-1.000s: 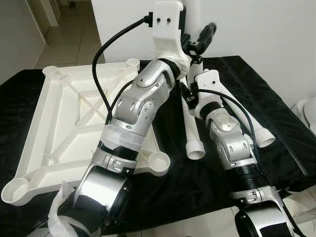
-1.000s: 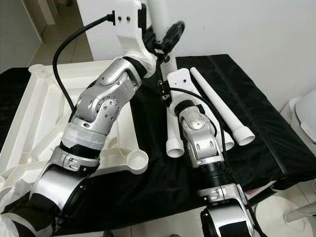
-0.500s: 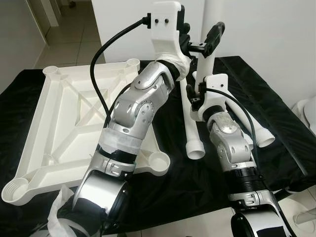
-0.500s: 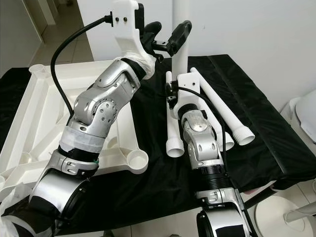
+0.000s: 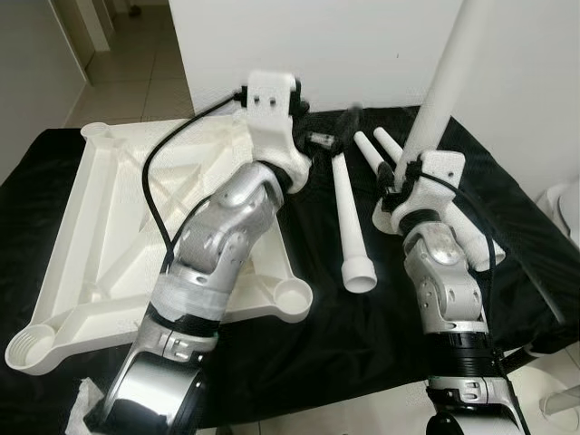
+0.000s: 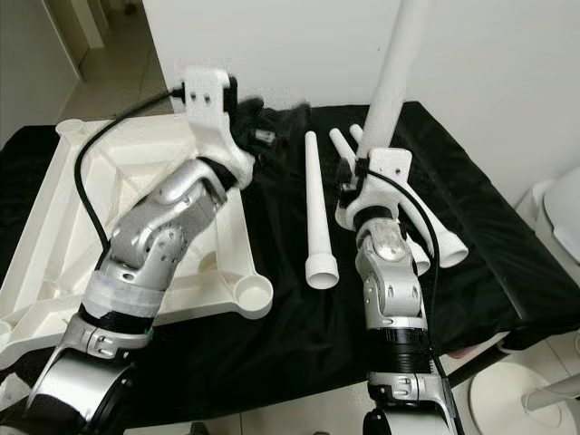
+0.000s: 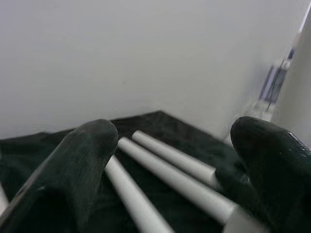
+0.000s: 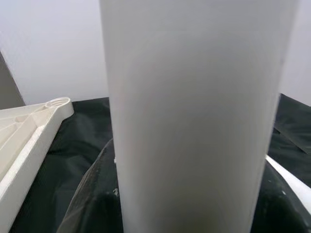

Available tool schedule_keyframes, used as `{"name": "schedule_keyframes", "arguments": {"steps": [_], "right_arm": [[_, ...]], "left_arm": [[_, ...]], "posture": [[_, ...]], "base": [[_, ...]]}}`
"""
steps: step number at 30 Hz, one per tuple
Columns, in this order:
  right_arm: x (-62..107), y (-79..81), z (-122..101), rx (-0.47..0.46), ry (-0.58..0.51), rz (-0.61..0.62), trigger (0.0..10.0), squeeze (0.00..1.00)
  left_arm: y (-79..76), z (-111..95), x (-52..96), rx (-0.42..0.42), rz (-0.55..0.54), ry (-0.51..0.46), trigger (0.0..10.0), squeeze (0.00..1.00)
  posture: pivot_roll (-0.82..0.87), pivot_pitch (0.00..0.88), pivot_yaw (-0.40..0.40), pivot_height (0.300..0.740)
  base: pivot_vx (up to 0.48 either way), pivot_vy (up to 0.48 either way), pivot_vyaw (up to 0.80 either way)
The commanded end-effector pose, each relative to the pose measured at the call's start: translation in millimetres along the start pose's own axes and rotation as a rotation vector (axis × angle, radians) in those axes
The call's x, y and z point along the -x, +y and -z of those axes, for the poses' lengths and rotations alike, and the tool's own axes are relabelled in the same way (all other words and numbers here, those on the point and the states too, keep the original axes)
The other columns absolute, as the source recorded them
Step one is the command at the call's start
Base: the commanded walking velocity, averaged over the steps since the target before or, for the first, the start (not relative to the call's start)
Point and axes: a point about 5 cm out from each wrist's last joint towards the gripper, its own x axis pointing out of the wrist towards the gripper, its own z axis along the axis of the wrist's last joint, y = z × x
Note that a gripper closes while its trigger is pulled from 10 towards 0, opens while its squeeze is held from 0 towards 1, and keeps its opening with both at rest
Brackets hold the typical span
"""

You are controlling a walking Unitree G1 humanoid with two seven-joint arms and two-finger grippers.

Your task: Building children table

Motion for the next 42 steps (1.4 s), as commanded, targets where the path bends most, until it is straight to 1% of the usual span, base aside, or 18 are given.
{"name": "schedule_keyframes", "arguments": {"steps": [1, 3, 5, 8, 9, 10, 11, 12, 13, 15, 16, 17, 18, 22, 27, 32, 36, 42], "right_arm": [[3.1, -7.4, -6, -0.014, -0.034, 0.022, 10.0, 0.0], [3.1, -7.4, -6, -0.014, -0.034, 0.022, 10.0, 0.0], [8.2, -15.9, -4, -0.007, -0.027, 0.04, 10.0, 0.0], [8.2, -15.9, -4, -0.007, -0.027, 0.04, 10.0, 0.0], [11.7, -20.6, -3, 0.002, -0.019, 0.047, 10.0, 0.0], [11.7, -20.6, -3, 0.002, -0.019, 0.047, 10.0, 0.0], [16.7, -25.5, -1, 0.012, -0.008, 0.053, 10.0, 0.0], [16.7, -25.5, -1, 0.012, -0.008, 0.053, 10.0, 0.0], [21.1, -29.7, 2, 0.022, 0.005, 0.058, 10.0, 0.0], [21.1, -29.7, 2, 0.022, 0.005, 0.058, 10.0, 0.0], [24.5, -32.4, 3, 0.029, 0.015, 0.061, 10.0, 0.0], [24.5, -32.4, 3, 0.029, 0.015, 0.061, 10.0, 0.0], [26.9, -34.5, 5, 0.036, 0.024, 0.062, 10.0, 0.0], [30.0, -37.0, 8, 0.045, 0.038, 0.06, 10.0, 0.0], [31.2, -39.0, 9, 0.05, 0.046, 0.058, 10.0, 0.0], [32.4, -41.1, 9, 0.06, 0.053, 0.059, 10.0, 0.0], [33.5, -41.2, 10, 0.068, 0.057, 0.058, 10.0, 0.0], [34.1, -41.8, 10, 0.073, 0.061, 0.059, 10.0, 0.0]], "left_arm": [[-12.6, 4, 9.4, -0.075, 0.245, 0.001, 10.0, 0.0], [-12.6, 4, 9.4, -0.075, 0.245, 0.001, 10.0, 0.0], [-13.5, 19, 26.8, -0.119, 0.321, 0.058, 10.0, 0.0], [-13.5, 19, 26.8, -0.119, 0.321, 0.058, 10.0, 0.0], [-13.2, 26, 37.7, -0.119, 0.358, 0.091, 10.0, 0.0], [-13.2, 26, 37.7, -0.119, 0.358, 0.091, 10.0, 0.0], [-12.1, 31, 52.3, -0.102, 0.405, 0.117, 10.0, 0.0], [-12.1, 31, 52.3, -0.102, 0.405, 0.117, 10.0, 0.0], [-10.8, 35, 67.5, -0.075, 0.459, 0.153, 10.0, 0.0], [-10.8, 35, 67.5, -0.075, 0.459, 0.153, 10.0, 0.0], [-10.1, 37, 78.8, -0.06, 0.497, 0.176, 10.0, 0.0], [-10.1, 37, 78.8, -0.06, 0.497, 0.176, 10.0, 0.0], [-7.7, 42, 89.4, -0.069, 0.526, 0.216, 10.0, 0.0], [-0.7, 54, 108.9, -0.093, 0.561, 0.318, 10.0, 0.0], [6.9, 64, 118.9, -0.118, 0.544, 0.388, 10.0, 0.0], [20.6, 85, 132.5, -0.239, 0.508, 0.515, 10.0, 0.0], [27.5, 94, 139.8, -0.198, 0.485, 0.581, 10.0, 0.0], [31.9, 101, 147.9, -0.235, 0.5, 0.641, 10.0, 0.0]], "posture": [[-0.08, 0.0, 0.027, 0.74], [-0.08, 0.0, 0.027, 0.74], [-0.08, 0.0, 0.028, 0.74], [-0.08, 0.0, 0.028, 0.74], [-0.08, 0.0, 0.026, 0.74], [-0.08, 0.0, 0.026, 0.74], [-0.08, 0.0, 0.026, 0.74], [-0.08, 0.0, 0.026, 0.74], [-0.08, 0.0, 0.026, 0.74], [-0.08, 0.0, 0.026, 0.74], [-0.08, 0.0, 0.024, 0.74], [-0.08, 0.0, 0.024, 0.74], [-0.08, 0.0, 0.024, 0.74], [-0.07, 0.0, 0.017, 0.74], [-0.07, 0.0, 0.017, 0.74], [-0.06, 0.0, 0.017, 0.74], [-0.06, 0.0, 0.019, 0.74], [-0.06, 0.0, 0.022, 0.74]], "base": [[0.0, 0.0, 0.0], [0.0, 0.0, 0.0], [0.0, 0.0, 0.0], [0.0, 0.0, 0.0], [0.0, 0.0, 0.0], [0.0, 0.0, 0.0], [0.0, 0.0, 0.0], [0.0, 0.0, 0.0], [0.0, 0.0, 0.0], [0.0, 0.0, 0.0], [0.0, 0.0, 0.0], [0.0, 0.0, 0.0], [0.0, 0.0, 0.0], [0.0, 0.0, 0.0], [0.0, 0.0, 0.0], [0.0, 0.0, 0.0], [0.0, 0.0, 0.0], [0.0, 0.0, 0.0]]}}
